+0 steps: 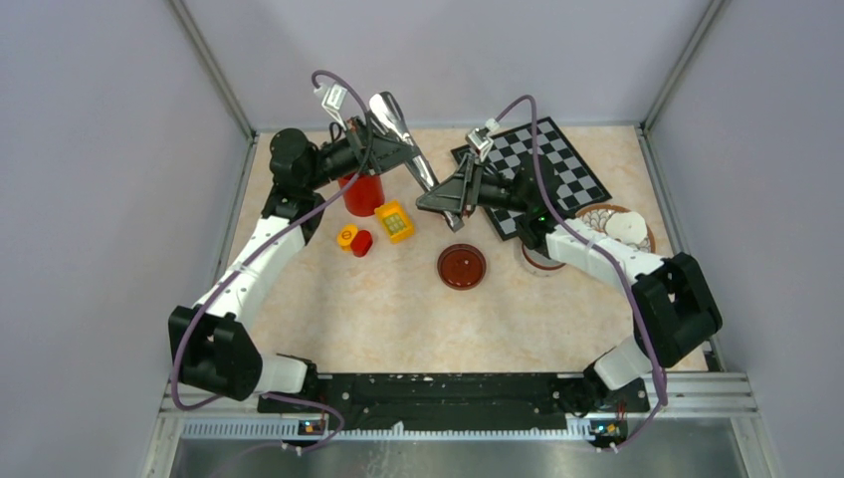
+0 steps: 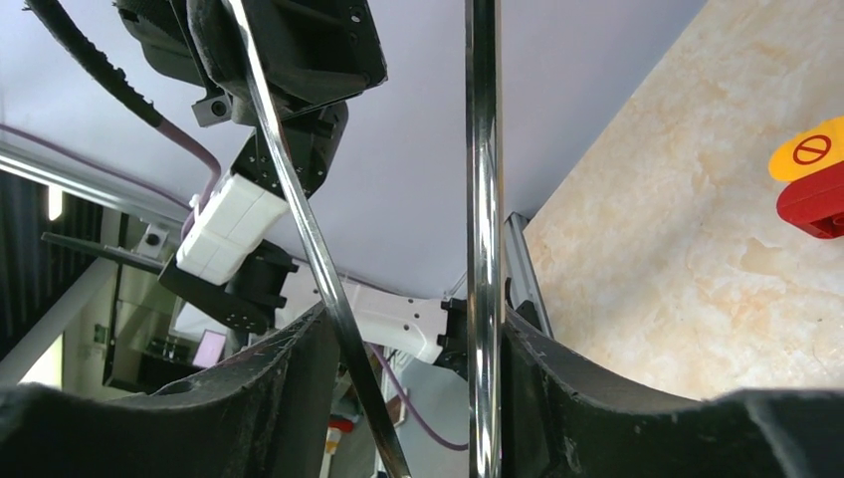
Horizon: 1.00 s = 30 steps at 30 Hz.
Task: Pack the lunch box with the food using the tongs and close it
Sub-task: Adjust the clamp.
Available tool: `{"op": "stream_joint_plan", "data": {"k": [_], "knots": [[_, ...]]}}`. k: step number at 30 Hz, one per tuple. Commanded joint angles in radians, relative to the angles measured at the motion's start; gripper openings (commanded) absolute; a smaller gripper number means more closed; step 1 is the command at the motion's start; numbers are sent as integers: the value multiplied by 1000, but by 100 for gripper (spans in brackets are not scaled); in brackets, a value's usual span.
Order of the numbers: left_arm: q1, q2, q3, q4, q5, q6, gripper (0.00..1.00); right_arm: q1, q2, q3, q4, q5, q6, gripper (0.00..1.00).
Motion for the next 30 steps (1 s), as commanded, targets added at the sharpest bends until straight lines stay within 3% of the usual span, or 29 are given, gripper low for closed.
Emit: {"op": "stream_joint_plan", "data": {"k": [1, 7, 25, 30], "knots": [[-3, -7, -17, 24, 32, -11, 0, 13, -16, 83, 90, 8, -23, 51], [-3, -6, -68, 159, 63, -73, 0, 13, -21, 74, 193, -10, 35, 44], [-11, -10, -121, 287, 99, -135, 0, 13, -18, 60, 303, -23, 120, 46], [-14, -13, -129, 285, 105, -129, 0, 13, -15, 65, 294, -21, 115, 37]]}}
